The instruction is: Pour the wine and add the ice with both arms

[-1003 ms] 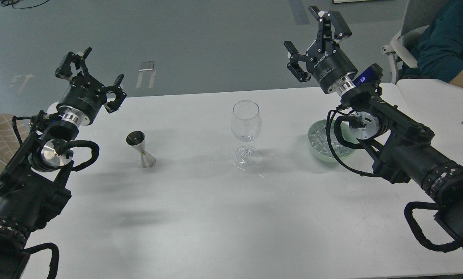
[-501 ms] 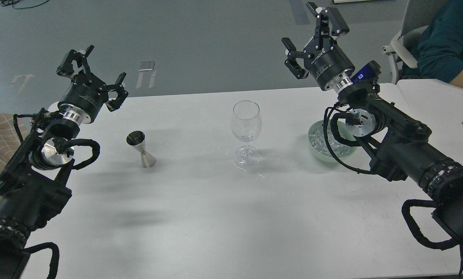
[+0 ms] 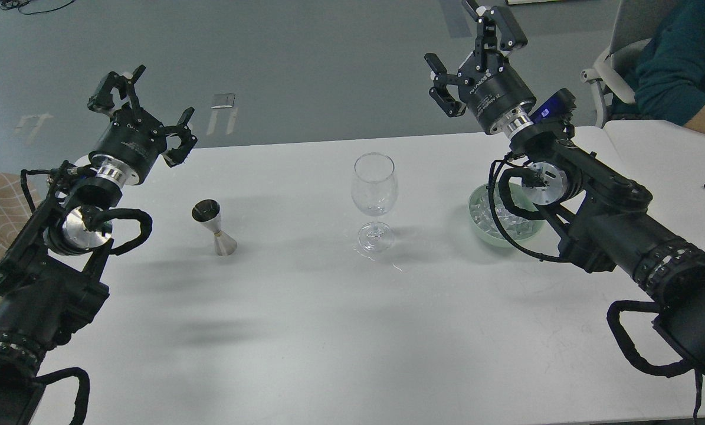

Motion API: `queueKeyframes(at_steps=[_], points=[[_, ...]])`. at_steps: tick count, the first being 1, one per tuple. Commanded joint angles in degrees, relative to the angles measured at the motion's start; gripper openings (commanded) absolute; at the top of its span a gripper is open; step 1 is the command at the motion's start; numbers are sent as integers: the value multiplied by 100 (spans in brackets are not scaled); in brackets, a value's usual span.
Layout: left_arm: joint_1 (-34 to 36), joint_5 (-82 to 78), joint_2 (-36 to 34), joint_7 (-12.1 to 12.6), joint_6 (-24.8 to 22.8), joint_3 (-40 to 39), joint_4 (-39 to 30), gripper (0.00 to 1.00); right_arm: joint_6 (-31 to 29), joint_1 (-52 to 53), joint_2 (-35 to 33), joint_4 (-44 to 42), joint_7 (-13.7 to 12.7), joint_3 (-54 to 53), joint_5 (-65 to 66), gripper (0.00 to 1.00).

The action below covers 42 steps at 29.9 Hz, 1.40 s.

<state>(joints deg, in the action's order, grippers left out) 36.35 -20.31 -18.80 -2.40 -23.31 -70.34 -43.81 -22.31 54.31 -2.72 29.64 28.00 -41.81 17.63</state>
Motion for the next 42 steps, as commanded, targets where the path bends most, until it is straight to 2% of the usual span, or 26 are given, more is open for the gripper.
queueKeyframes(at_steps=[1, 4, 5, 8, 10, 14, 18, 23, 25, 29, 36, 42], points=[[-85, 54, -80, 265, 142, -93, -347, 95, 34, -8, -1, -2, 0, 6, 4, 100], [-365, 404, -308, 783, 300, -286, -891, 95, 34, -8, -1, -11, 0, 6, 4, 100], [-592, 753, -370, 1080, 457, -417, -1179, 95, 34, 1, -1, -11, 0, 6, 4, 100], [-1049, 1378, -449, 1460, 940, -725, -1873, 95, 34, 9, 8, -72, 0, 6, 4, 100], [-1384, 1556, -528, 1558, 1135, -1024, -2358, 95, 42, 9, 8, -81, 0, 6, 4, 100], [-2489, 1627, -564, 1891, 1162, -1542, -3289, 95, 34, 1, 8, -81, 0, 15, 4, 100], [-3335, 1828, -476, 2085, 1188, -2044, -3810, 95, 34, -8, 8, -81, 0, 15, 4, 100], [-4214, 2408, -423, 2217, 1127, -2124, -4099, 96, 43, -8, 8, -107, 0, 15, 4, 100], [-4364, 2435, -284, 2252, 1127, -2115, -4135, 96, 43, 1, 8, -133, 0, 15, 4, 100], [-4400, 2436, 155, 2454, 1188, -2115, -4127, 96, 43, -8, 8, -142, 0, 24, 13, 100], [-4400, 2374, 692, 2454, 1223, -2010, -3890, 97, 43, -17, -36, -142, 0, 41, 13, 100], [-4190, 2365, 1053, 2419, 1215, -2001, -3179, 97, 43, -61, -45, -142, 0, 41, 22, 100]])
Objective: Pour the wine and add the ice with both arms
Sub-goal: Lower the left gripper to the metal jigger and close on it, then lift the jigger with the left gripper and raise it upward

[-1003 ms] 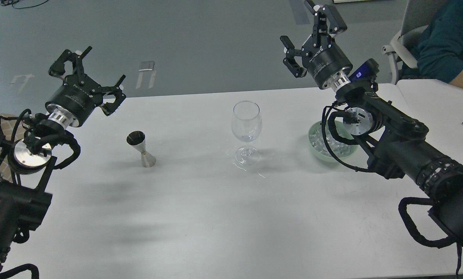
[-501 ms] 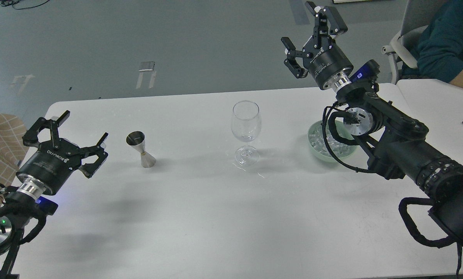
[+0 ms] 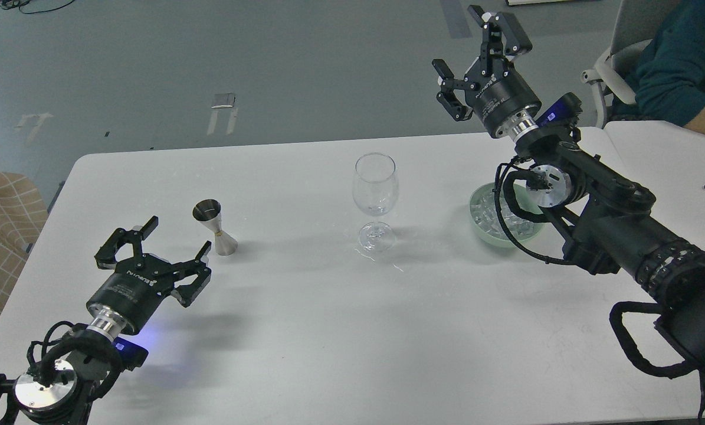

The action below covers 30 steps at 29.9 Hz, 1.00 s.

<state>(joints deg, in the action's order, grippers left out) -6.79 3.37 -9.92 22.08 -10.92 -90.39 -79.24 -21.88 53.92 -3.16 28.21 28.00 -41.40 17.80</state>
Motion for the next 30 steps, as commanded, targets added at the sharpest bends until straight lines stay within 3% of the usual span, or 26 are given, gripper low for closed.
queueKeyframes(at_steps=[1, 12, 24, 27, 30], points=[[204, -3, 235, -28, -41, 4, 514, 97, 0, -22, -1, 0, 0, 1, 4, 100], [687, -55, 464, -55, -50, 65, 1042, 97, 0, -31, -18, -8, 0, 9, 22, 100], [1390, -267, 570, -300, -86, 259, 2087, 95, 26, -57, -10, -35, 0, 9, 31, 100], [1470, -275, 570, -344, -86, 268, 2150, 91, 26, -57, -10, -43, 0, 9, 31, 100], [1514, -275, 578, -459, -86, 268, 2167, 80, 26, -57, -10, -44, 0, 9, 31, 100]])
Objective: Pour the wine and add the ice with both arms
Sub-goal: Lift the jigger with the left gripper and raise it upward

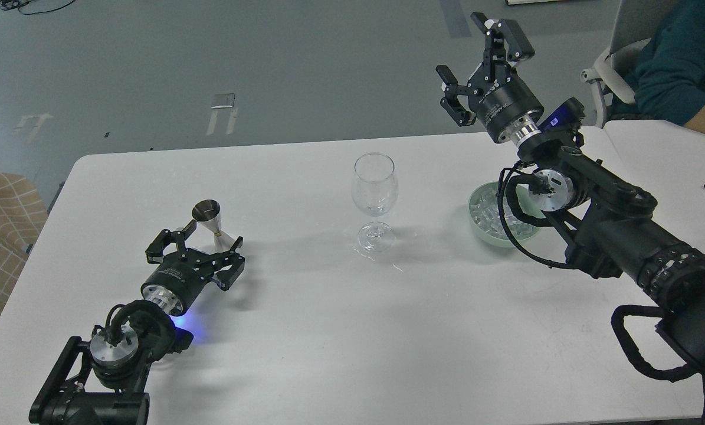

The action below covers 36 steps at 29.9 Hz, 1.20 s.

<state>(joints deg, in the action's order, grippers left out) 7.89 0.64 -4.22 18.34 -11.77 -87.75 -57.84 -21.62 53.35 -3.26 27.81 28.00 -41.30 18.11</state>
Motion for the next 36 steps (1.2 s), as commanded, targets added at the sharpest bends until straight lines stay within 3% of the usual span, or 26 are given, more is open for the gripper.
queueKeyframes(at_steps=[1, 5, 9, 22, 26, 29, 36], points=[[55, -2, 0, -85, 0, 3, 53, 78, 0, 0, 0, -3, 0, -1, 0, 100], [134, -46, 0, -172, 0, 3, 185, 59, 0, 0, -8, -3, 0, -1, 0, 100], [134, -152, -18, -260, 0, 91, 203, 54, 0, 8, -8, -3, 0, -1, 0, 100], [205, -169, -35, -348, -175, 117, 211, 19, 0, 8, -8, -3, 0, -1, 0, 100], [205, -195, -35, -383, -299, 117, 211, 16, 0, 8, -8, -3, 0, -1, 0, 100], [196, -283, -26, -410, -308, 117, 211, 1, 0, 8, -8, -3, 0, -1, 0, 100], [205, -266, 0, -427, -334, 91, 115, 0, 0, 8, -8, -3, 0, -1, 0, 100]])
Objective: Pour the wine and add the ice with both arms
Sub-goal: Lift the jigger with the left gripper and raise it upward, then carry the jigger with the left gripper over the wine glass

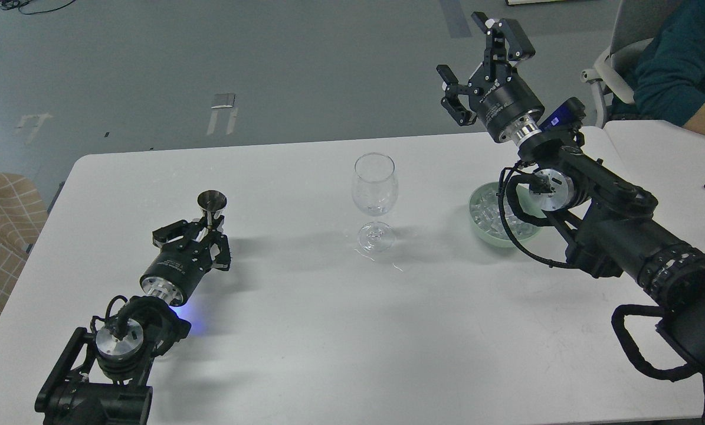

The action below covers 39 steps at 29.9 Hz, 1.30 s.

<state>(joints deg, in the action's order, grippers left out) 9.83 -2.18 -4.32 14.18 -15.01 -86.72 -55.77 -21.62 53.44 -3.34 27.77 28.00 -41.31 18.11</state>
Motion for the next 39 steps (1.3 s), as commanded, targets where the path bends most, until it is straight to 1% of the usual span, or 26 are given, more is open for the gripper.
queueKeyframes(at_steps=[1, 4, 5, 7, 9, 10, 15, 16, 18, 20, 22, 28, 32, 39], points=[[19, 7, 18, -3, -11, -12, -110, 0, 0, 0, 0, 0, 0, 0, 9, 100], [36, 16, 36, -3, 59, -3, -268, 0, 0, 0, 0, 0, 0, 9, 9, 100], [45, 7, 45, -3, 129, -3, -433, 0, 0, 0, 0, 0, 0, 52, 9, 100], [36, 7, 36, 6, 357, -3, -742, 0, 0, 0, 0, 0, 0, 88, 9, 100], [27, 7, 36, 50, 751, 6, -1128, 0, 0, 0, 0, 0, 0, 97, 9, 100], [27, 7, 36, 50, 753, 6, -1129, 0, 0, 0, 0, 0, 0, 97, 9, 100], [10, -1, 27, 111, 1350, 32, -1892, 0, 0, -9, 0, 0, 0, 105, 9, 100], [10, -1, 19, 120, 1421, 67, -1955, 0, 0, -9, 0, 0, 0, 105, 9, 100], [36, -1, 1, 146, 1579, 225, -2087, 0, 0, -9, 0, 0, 0, 105, 9, 100], [45, -1, -17, 147, 1877, 488, -2359, 0, 0, -26, 0, 0, 0, 105, 9, 100], [45, -10, 18, 155, 2018, 603, -2552, 0, 0, -26, -9, 0, 0, 105, 9, 100], [124, -19, 53, 155, 2291, 972, -2861, 0, 0, -105, -105, 0, 0, 105, 9, 100], [247, -212, 97, 155, 2388, 1157, -2861, 0, 0, -184, -158, 0, 0, 105, 0, 100], [589, -388, 106, 243, 2625, 1456, -2861, 0, 0, -290, -272, 36, 0, 97, -9, 100]])
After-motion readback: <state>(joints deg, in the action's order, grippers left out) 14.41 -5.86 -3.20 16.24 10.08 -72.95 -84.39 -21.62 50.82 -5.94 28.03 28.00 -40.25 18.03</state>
